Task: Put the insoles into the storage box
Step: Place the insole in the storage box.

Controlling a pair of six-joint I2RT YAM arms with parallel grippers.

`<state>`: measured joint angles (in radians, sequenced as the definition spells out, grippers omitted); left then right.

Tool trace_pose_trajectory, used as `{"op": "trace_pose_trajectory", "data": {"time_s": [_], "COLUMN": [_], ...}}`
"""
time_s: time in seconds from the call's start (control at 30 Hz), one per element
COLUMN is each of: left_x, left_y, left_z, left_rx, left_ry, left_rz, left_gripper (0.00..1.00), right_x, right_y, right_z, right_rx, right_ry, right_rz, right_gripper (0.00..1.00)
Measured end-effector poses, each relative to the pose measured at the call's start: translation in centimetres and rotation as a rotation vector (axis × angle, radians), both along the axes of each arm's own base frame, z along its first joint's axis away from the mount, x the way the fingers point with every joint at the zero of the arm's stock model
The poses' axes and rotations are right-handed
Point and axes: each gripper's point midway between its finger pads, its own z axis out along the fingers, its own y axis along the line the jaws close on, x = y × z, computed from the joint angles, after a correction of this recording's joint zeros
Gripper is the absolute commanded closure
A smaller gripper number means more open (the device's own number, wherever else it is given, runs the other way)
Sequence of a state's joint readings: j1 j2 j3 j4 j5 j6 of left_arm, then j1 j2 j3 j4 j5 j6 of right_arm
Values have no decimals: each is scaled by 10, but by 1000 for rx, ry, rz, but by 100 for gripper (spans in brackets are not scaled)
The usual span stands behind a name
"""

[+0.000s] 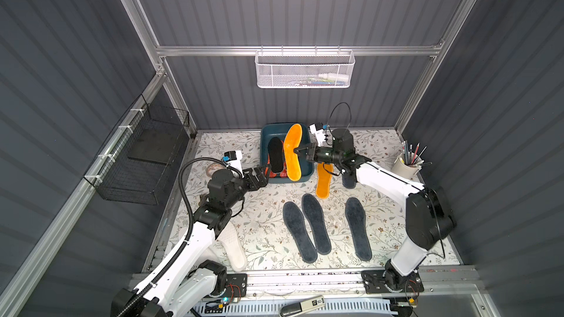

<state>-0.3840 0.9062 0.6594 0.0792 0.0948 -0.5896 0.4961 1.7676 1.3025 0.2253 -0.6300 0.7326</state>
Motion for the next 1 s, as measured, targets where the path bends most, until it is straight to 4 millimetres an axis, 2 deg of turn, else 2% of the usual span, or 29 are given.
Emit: {"op": "trace_pose_trajectory", "data": {"time_s": [0.13,0.37,0.53,0.67,0.9,1.0], "left_x": [-6,-15,-18,-20,-20,-20], "left_y": [19,32,35,36,36,36], "left_z": [-9,-35,-37,-39,-40,-40], "left_rx": [66,123,131,134,136,136], "left_ry": [29,106,114,121,126,126], "left_rz": [77,120,131,131,131,131], "left_gripper": [0,0,0,0,0,0], "right_x": [25,64,81,105,115,117], "right_y": [11,29,37,50,61,64], "right_z": [-15,-34,-54,-60,-93,-101], "right_rx": [-28,-59,-89,-92,-117,-117], "right_ry": [34,57,80,63,110,120], "right_rz": [-12,-26,-30,-21,9,19], "right_gripper": [100,100,100,100,100,100]}}
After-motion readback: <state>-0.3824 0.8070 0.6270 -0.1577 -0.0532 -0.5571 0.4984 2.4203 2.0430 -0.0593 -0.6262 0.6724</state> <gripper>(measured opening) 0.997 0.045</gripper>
